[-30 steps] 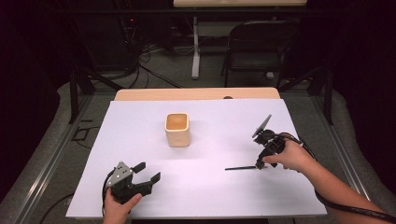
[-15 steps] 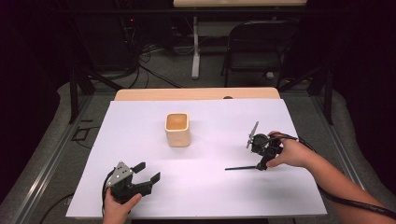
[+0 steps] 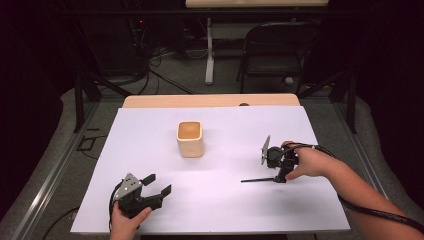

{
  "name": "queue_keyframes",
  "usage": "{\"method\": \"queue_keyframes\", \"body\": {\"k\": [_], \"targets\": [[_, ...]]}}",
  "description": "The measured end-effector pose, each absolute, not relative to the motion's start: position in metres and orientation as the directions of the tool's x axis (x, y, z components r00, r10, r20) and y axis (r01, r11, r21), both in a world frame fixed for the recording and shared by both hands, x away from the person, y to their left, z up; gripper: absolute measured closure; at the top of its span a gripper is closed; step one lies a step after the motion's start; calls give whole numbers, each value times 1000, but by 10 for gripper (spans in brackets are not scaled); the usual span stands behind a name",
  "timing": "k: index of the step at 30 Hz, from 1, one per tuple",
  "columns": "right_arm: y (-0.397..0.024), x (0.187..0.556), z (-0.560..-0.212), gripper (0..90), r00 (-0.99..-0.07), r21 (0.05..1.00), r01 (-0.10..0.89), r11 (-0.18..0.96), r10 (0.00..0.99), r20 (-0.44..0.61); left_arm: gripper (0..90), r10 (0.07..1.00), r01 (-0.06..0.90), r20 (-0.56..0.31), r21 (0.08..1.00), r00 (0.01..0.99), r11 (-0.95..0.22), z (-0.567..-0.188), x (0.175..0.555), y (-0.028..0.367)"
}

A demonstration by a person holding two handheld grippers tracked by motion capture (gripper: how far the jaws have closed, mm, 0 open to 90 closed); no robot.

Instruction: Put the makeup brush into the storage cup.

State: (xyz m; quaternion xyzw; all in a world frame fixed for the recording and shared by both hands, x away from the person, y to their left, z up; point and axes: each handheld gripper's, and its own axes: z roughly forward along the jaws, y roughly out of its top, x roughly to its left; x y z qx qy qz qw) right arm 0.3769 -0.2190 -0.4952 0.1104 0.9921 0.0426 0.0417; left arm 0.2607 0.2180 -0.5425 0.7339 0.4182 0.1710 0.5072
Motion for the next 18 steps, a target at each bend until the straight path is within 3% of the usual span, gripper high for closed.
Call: {"method": "queue_keyframes", "body": {"k": [8, 9, 10, 18], "targets": [[-214, 376, -497, 447, -975, 76, 201, 977, 207, -83, 250, 787, 443, -173, 886, 592, -139, -543, 261, 217], [-213, 377, -495, 447, -978, 38, 193, 980, 195, -75, 249, 788, 443, -173, 886, 591, -138, -543, 261, 217], [-212, 375, -499, 455, -974, 80, 206, 975, 213, -83, 250, 788, 444, -174, 885, 591, -138, -543, 261, 218], [-206, 374, -503, 528, -979, 65, 173, 983, 179, -97, 250, 788, 445, -175, 885, 590, -137, -543, 261, 218]]}}
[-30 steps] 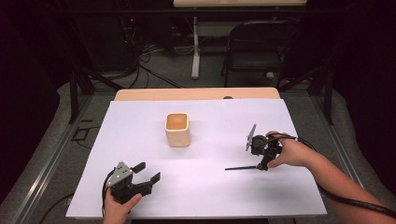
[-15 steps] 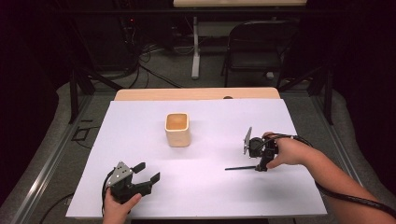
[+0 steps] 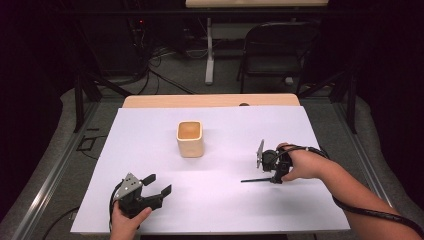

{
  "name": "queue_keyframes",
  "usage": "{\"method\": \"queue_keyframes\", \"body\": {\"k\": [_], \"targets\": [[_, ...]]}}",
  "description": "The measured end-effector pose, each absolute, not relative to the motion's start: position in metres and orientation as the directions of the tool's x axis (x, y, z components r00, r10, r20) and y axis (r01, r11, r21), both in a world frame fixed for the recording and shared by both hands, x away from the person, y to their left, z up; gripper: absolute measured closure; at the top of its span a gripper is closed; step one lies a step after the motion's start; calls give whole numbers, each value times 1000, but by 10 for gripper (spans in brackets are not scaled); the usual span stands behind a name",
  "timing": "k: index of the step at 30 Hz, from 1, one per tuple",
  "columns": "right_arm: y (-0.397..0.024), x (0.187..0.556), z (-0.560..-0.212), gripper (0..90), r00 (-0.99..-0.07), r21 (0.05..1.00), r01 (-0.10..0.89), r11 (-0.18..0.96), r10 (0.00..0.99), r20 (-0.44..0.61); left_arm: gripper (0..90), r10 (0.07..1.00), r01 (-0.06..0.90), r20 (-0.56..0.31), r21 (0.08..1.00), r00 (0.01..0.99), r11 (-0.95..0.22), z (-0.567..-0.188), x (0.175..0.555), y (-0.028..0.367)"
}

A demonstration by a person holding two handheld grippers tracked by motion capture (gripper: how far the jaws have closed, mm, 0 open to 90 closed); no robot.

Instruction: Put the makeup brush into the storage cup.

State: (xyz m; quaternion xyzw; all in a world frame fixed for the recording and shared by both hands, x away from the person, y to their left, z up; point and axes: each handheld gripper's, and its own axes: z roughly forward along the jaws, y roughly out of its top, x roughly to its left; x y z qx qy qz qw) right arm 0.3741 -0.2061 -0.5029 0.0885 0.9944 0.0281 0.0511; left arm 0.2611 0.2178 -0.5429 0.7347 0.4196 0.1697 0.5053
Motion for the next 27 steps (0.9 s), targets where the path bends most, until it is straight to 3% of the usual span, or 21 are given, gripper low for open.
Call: {"method": "queue_keyframes", "body": {"k": [10, 12, 18, 19, 20, 27], "targets": [[-201, 371, -505, 615, -987, 59, 114, 992, 120, -110, 250, 788, 445, -174, 885, 590, -138, -543, 261, 218], [-199, 372, -505, 653, -991, 16, 91, 996, 93, -95, 250, 788, 445, -174, 885, 590, -138, -543, 261, 218], [-199, 370, -511, 712, -991, 36, 87, 996, 90, -103, 250, 789, 446, -175, 884, 589, -137, -543, 261, 218], [-198, 371, -508, 738, -994, -21, 67, 998, 65, -85, 250, 789, 447, -175, 884, 589, -137, -543, 261, 218], [-199, 370, -512, 743, -992, 26, 69, 997, 71, -106, 250, 789, 445, -174, 885, 590, -138, -543, 261, 218], [-201, 371, -514, 776, -993, 11, 61, 998, 62, -100, 250, 788, 445, -174, 885, 590, -138, -543, 261, 218]]}}
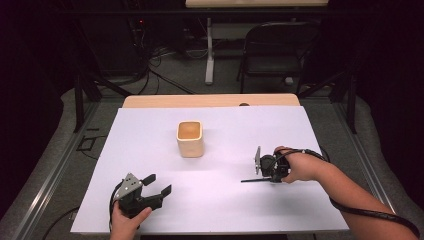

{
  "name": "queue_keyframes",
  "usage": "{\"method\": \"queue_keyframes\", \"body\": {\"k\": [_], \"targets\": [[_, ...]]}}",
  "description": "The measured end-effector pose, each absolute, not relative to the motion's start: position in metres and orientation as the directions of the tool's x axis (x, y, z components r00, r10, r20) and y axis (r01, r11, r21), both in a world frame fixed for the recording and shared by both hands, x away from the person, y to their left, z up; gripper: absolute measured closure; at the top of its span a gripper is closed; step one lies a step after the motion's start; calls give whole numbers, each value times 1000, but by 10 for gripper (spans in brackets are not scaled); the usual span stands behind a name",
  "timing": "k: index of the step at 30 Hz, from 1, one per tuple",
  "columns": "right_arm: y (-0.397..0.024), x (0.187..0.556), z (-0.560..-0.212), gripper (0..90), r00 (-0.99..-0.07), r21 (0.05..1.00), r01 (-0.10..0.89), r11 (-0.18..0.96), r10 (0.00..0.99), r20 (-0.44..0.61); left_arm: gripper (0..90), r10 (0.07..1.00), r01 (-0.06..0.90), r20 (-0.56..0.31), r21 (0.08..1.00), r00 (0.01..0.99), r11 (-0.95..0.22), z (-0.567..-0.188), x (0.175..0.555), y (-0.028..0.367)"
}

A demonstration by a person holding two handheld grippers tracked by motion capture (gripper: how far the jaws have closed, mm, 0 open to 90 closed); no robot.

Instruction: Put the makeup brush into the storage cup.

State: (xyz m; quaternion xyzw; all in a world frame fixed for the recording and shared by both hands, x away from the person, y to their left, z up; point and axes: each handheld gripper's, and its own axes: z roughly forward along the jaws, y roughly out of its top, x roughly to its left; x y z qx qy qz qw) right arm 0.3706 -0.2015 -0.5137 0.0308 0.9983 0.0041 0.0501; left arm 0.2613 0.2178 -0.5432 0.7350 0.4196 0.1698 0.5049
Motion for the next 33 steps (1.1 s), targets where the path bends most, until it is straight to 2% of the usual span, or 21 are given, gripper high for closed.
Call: {"method": "queue_keyframes", "body": {"k": [14, 22, 23, 24, 25, 32, 33], "targets": [[-206, 373, -518, 798, -994, -19, 75, 997, 73, -77, 250, 789, 446, -173, 884, 589, -140, -543, 261, 218], [-209, 374, -524, 828, -993, 12, 87, 996, 88, -76, 250, 789, 446, -174, 884, 589, -138, -543, 262, 218], [-208, 376, -521, 829, -995, -35, 85, 996, 83, -53, 250, 789, 446, -173, 884, 589, -139, -543, 262, 218], [-208, 376, -521, 829, -995, -35, 85, 996, 83, -53, 250, 789, 446, -173, 884, 589, -139, -543, 262, 218], [-209, 375, -525, 830, -994, 6, 90, 996, 90, -67, 250, 788, 446, -175, 884, 590, -138, -543, 262, 218], [-207, 376, -524, 832, -994, -16, 98, 995, 97, -47, 250, 788, 446, -174, 884, 590, -139, -543, 261, 219], [-208, 376, -526, 833, -994, 3, 99, 995, 100, -55, 250, 790, 447, -173, 884, 588, -139, -543, 261, 218]]}}
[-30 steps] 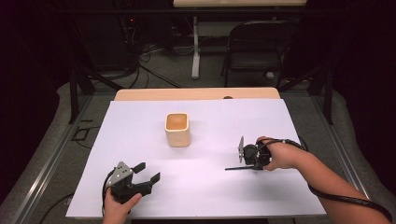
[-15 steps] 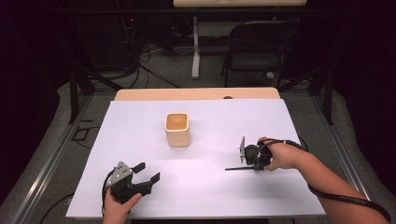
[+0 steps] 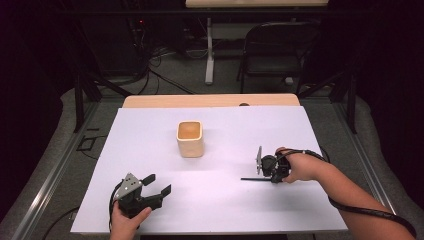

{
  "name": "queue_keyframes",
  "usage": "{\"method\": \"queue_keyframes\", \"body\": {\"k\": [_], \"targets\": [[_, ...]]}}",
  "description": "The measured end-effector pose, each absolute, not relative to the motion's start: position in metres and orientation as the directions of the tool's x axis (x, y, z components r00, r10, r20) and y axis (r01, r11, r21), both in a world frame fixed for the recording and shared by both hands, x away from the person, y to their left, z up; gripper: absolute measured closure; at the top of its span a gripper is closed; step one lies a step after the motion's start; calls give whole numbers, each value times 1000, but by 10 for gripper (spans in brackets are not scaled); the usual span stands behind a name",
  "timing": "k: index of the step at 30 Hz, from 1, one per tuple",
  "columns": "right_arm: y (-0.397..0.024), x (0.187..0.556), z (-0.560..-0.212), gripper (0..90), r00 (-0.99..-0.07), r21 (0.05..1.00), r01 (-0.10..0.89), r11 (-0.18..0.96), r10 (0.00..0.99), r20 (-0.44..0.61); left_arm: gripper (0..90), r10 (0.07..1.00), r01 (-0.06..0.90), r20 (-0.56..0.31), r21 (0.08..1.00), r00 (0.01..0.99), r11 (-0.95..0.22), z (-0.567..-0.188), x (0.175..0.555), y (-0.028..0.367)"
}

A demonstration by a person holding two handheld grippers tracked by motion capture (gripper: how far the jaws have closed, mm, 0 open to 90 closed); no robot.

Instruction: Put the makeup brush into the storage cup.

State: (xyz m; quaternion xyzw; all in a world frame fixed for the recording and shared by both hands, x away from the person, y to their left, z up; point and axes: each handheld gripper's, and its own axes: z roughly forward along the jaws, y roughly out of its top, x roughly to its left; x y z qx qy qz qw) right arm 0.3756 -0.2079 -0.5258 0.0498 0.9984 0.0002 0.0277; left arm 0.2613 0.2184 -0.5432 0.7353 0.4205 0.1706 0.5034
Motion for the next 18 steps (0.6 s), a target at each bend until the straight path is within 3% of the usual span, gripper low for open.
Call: {"method": "queue_keyframes", "body": {"k": [18], "targets": [[-207, 376, -519, 837, -993, 16, 112, 994, 113, -40, 250, 789, 446, -174, 884, 590, -139, -543, 262, 218]]}}
